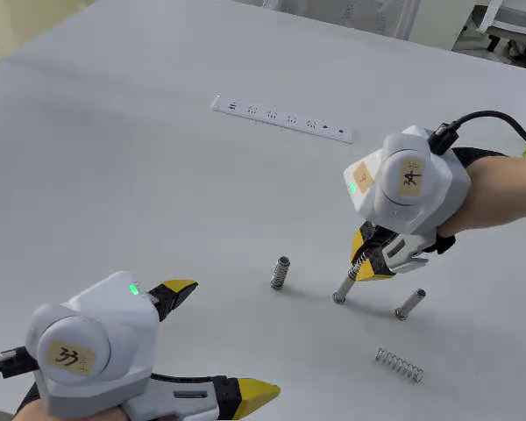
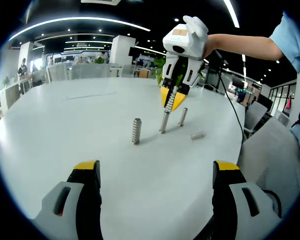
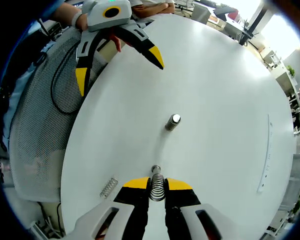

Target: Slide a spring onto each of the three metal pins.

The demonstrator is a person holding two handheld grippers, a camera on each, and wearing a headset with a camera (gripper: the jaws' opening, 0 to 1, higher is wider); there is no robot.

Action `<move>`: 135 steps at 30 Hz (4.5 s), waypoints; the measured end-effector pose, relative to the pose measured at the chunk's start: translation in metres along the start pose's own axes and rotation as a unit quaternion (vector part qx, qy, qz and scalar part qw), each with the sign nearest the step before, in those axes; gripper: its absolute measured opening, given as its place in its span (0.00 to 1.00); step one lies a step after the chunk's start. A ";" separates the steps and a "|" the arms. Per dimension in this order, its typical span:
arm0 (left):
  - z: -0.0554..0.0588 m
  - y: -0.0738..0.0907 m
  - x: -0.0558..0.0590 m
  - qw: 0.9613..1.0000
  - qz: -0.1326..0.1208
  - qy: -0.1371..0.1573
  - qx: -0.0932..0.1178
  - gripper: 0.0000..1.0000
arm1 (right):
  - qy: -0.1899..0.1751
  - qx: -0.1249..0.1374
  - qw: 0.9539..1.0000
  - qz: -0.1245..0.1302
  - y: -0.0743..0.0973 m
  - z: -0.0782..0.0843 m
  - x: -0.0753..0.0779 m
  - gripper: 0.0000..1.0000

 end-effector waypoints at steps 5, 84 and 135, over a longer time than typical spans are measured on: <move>0.001 0.000 0.000 1.000 0.000 0.001 -0.001 0.91 | 0.000 -0.003 1.000 -0.002 -0.003 0.001 0.001 0.08; 0.003 -0.001 -0.003 1.000 0.009 0.010 -0.006 0.88 | -0.026 0.007 1.000 -0.004 -0.050 -0.009 0.005 0.47; -0.024 -0.012 0.001 0.998 0.028 -0.052 -0.026 0.87 | -0.268 0.234 0.932 0.068 -0.013 0.055 -0.046 0.99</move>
Point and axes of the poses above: the centre of the closed fingertips' face, and the gripper's own axes: y roughly backward along the fingers, x roughly to its right, z roughly out of its underside, the point moved 5 cm from there along y, roughly backward along the fingers, and after that the axes turned 15 degrees about -x, right-handed, at the moved point
